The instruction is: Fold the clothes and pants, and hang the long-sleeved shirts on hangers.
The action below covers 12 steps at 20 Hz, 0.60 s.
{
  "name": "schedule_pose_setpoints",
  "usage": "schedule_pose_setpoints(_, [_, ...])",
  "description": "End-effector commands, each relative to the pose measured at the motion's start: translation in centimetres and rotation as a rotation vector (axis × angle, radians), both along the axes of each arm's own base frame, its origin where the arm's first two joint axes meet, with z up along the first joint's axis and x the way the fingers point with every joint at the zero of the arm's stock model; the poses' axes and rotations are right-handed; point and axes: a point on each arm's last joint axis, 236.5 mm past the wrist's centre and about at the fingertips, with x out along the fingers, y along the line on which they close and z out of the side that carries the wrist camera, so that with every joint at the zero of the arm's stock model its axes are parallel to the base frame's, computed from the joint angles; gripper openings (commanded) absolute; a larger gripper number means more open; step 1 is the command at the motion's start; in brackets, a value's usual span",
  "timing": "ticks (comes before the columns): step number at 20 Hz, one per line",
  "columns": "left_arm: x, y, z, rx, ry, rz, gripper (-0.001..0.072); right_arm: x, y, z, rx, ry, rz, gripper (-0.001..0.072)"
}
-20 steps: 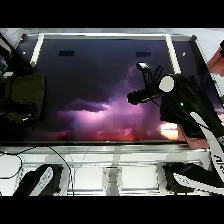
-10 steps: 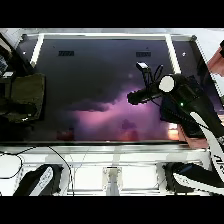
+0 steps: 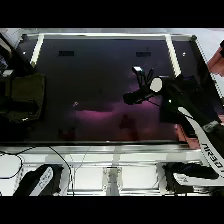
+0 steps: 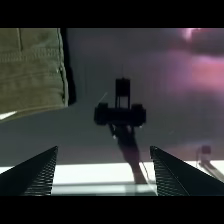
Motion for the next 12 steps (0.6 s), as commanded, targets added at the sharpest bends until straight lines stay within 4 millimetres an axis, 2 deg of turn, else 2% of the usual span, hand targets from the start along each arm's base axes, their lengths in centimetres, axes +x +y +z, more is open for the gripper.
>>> schedule_pose_setpoints(1, [0.9,-0.5,0.4,-0.022,-0.041,-0.004,0.0645,0.6,1.2,-1.3,0.024,0.008,-0.010,0.0268])
schedule_pose_setpoints(5, [1.3,-0.5,0.6,-0.021,-0.059,-0.003,0.0642,0.8,4.0,-0.7,0.050,-0.063,0.023,0.0267])
schedule_pose_setpoints(7, [2.0,0.2,1.1,-0.002,-0.098,0.014,0.0548,0.4,5.3,-0.5,0.059,-0.084,0.046,0.0268])
schedule_pose_setpoints(8, [2.1,0.4,1.2,0.001,-0.103,0.023,0.0547,0.2,5.7,-0.4,0.061,-0.088,0.056,0.0268])
schedule_pose_setpoints(10, [2.0,0.6,1.1,0.009,-0.101,0.029,0.0547,-0.1,6.1,-0.4,0.060,-0.088,0.068,0.0268])
schedule_pose_setpoints(12, [1.8,2.1,1.2,0.065,-0.093,0.058,0.0545,-0.1,6.0,-0.5,0.058,-0.088,0.068,0.0268])
